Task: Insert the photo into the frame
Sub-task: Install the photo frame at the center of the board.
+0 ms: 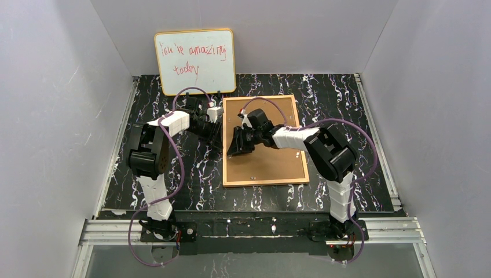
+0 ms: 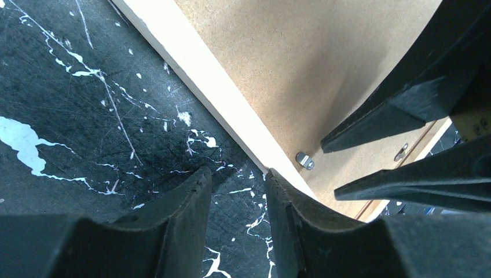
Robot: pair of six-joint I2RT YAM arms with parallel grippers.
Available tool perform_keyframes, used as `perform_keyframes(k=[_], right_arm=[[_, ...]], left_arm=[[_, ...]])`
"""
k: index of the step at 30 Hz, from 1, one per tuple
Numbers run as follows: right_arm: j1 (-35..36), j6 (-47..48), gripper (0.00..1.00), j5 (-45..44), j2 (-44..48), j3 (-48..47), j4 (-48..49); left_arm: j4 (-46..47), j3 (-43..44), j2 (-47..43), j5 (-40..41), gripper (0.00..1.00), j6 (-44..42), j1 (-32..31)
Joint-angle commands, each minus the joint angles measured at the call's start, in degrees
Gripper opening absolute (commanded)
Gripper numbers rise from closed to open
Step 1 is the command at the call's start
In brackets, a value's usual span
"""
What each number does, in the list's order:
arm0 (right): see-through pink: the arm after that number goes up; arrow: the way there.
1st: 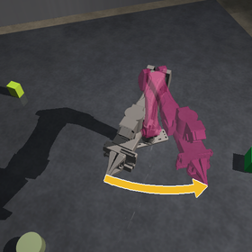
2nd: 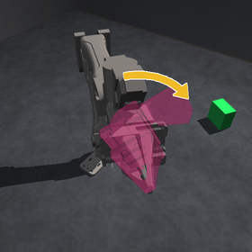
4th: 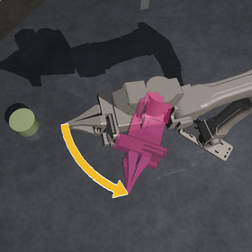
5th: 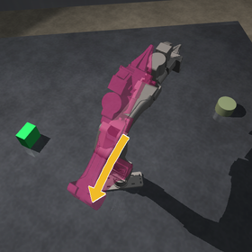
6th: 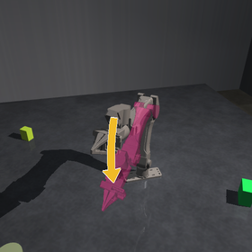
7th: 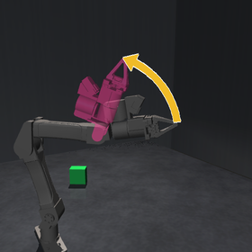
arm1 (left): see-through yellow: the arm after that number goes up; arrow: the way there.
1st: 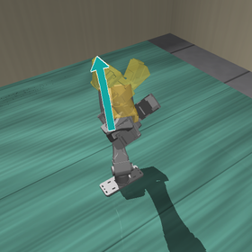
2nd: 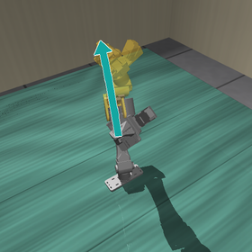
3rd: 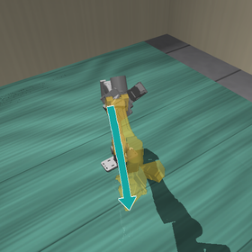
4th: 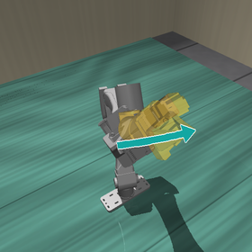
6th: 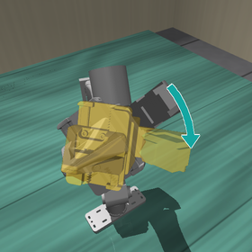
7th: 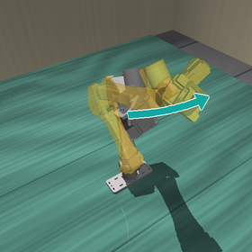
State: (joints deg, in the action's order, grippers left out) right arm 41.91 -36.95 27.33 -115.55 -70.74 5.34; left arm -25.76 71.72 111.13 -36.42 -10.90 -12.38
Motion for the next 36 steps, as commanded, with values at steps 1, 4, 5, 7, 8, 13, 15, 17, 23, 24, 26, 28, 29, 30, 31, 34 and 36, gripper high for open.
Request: perform_keyframes(k=[1,4,5,7,8,13,15,17,23,24,26,28,29,30,31,34,36], right_arm=[[0.89,-0.73,0.43,1.43,-1.73,-1.51,2.72],[0.98,-0.92,0.43,1.66,-2.01,-1.45,3.07],[1.06,-0.97,0.43,1.74,-2.13,-1.42,3.17],[1.13,-0.98,0.42,1.69,-2.30,-1.41,3.33],[1.12,-0.89,0.42,1.56,-2.36,-1.42,3.35],[0.96,0.56,0.41,0.19,-2.03,-2.07,1.01],[0.71,1.36,0.41,-1.17,-1.30,-1.76,0.40],[0.14,1.74,0.41,-1.61,-0.84,-1.68,-0.15],[-0.69,1.92,0.41,-1.34,-1.79,-2.36,-0.37],[-0.65,1.80,0.41,-1.24,-2.05,-2.50,-0.21],[-0.60,1.50,0.41,-0.87,-2.52,-2.94,0.04],[-0.60,1.15,0.41,-0.10,-2.88,-2.96,0.48],[-0.44,1.03,0.40,0.32,-3.03,-2.99,0.54],[-0.36,0.94,0.40,0.61,-3.23,-2.96,0.54],[-0.22,0.82,0.39,0.76,-3.35,-2.75,0.59],[0.29,-0.01,0.38,1.47,-3.36,-1.51,1.89],[0.49,-0.20,0.38,1.57,-3.58,-1.18,2.16]], left_arm=[[-2.03,-0.09,1.05,1.14,0.38,-0.71,-0.76],[-1.99,-0.11,0.93,1.32,0.38,-0.71,-0.79],[-1.96,-0.12,0.93,1.26,0.38,-0.71,-0.82],[-1.93,-0.11,0.98,1.20,0.38,-0.79,-0.83],[-2.06,-0.17,0.95,1.26,0.38,-0.79,-0.88],[-1.96,-0.26,0.81,1.35,0.37,-0.79,-0.87],[-1.96,-0.31,0.60,1.43,0.37,-0.97,-0.88],[-1.93,-0.26,0.63,1.36,0.37,-0.97,-0.88],[-2.00,-0.38,0.71,1.18,0.37,-0.88,-0.87],[-2.03,-0.43,0.67,1.20,0.37,-0.80,-0.89],[-1.98,-0.40,0.64,1.18,0.36,-0.88,-0.89],[-1.99,-0.34,0.58,1.18,0.37,-0.88,-0.85],[-2.01,-0.23,0.58,1.18,0.36,-0.88,-0.89],[-2.06,-0.13,0.72,1.29,0.36,-0.93,-0.89],[-2.08,-0.11,0.68,1.39,0.36,-0.89,-0.89],[-2.03,-0.09,0.88,1.44,0.36,-0.88,-0.84],[-2.09,0.01,1.01,1.44,0.36,-0.80,-0.85]])
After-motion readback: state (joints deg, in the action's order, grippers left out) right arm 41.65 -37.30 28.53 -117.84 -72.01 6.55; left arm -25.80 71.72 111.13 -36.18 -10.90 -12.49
